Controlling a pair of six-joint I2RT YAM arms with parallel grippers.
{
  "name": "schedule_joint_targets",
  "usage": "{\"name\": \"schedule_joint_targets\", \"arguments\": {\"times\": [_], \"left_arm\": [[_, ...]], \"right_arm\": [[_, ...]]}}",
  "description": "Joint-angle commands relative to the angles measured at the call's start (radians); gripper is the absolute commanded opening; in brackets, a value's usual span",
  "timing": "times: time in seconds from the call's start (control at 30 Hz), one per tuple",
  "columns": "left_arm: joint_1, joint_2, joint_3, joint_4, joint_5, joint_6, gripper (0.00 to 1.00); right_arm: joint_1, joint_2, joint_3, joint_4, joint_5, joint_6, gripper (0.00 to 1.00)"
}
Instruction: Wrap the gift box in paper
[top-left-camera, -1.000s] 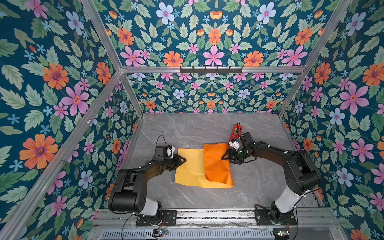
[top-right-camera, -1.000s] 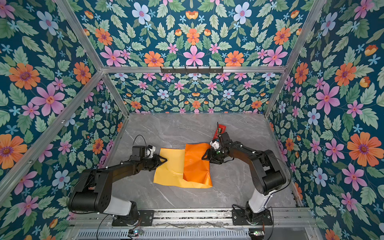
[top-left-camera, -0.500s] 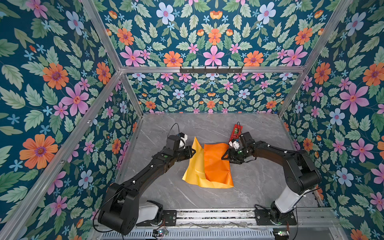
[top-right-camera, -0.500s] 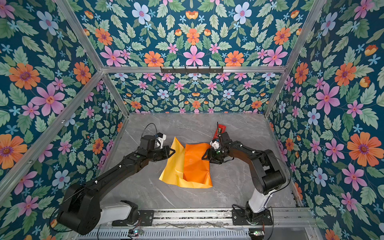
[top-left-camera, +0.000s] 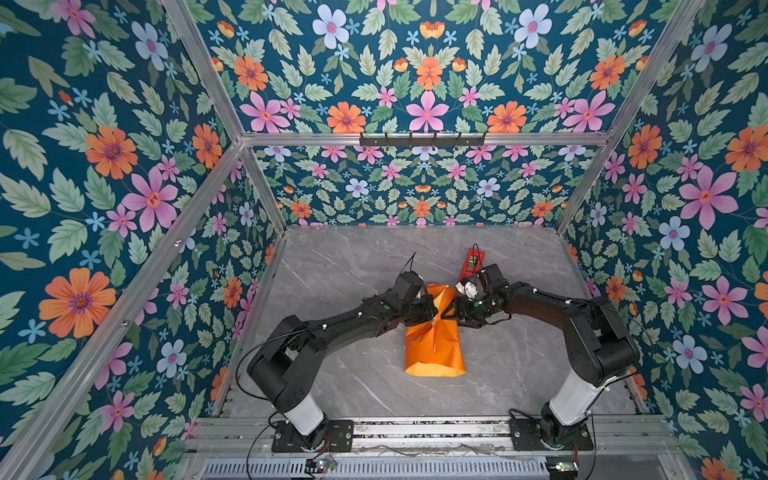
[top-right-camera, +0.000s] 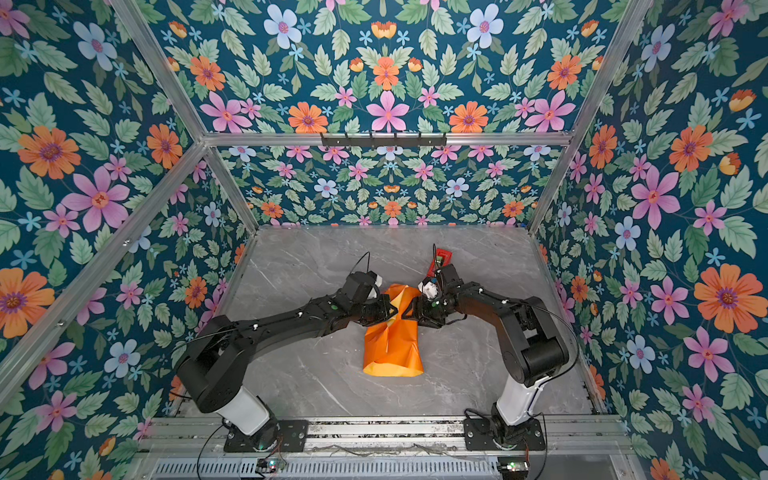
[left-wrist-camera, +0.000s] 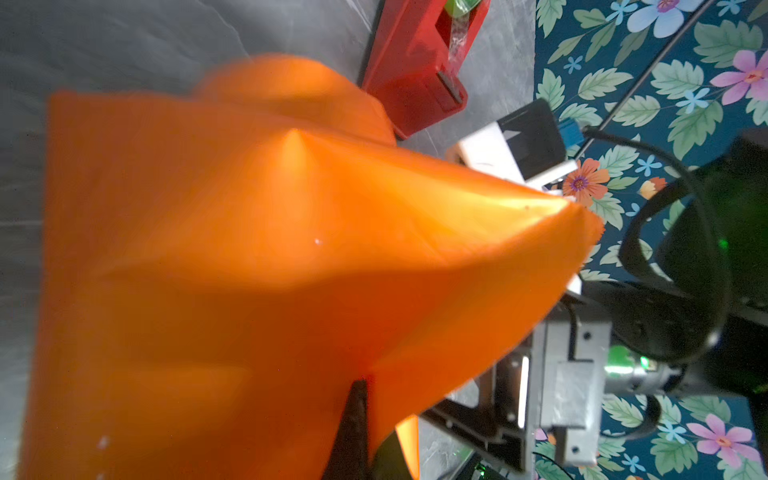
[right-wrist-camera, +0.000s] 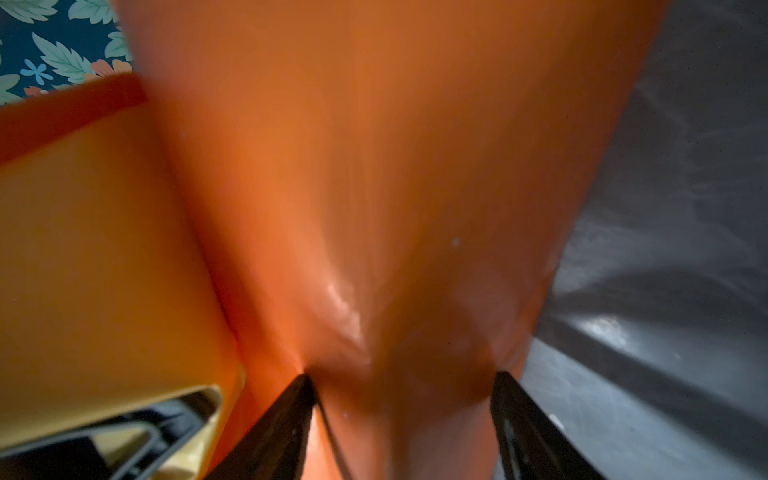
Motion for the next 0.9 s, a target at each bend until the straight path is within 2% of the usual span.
{"name": "schedule_joint_targets", "arguments": {"times": [0.0,0.33,0.57,0.87], "left_arm": [[-0.010,0.053,0.039,0.069,0.007,-0.066,0.00],[-0.019,0.143,0.064,0.142,0.037,-0.109,0.01],[-0.023,0.139,0.000,0.166,0.005,-0.108,0.00],[-0.023,0.132,-0.042,0.155,-0.007,-0.084,0.00]], "right_arm": [[0.005,0.024,-0.008,-0.094,0.188,-0.012,0.68],[0.005,0.014,-0.001,-0.101,0.189,-0.015,0.68],[0.001,0.000,0.021,-0.123,0.178,-0.017,0.68],[-0.040,-0.080,-0.005,-0.112,0.081,0.012,0.68]]}}
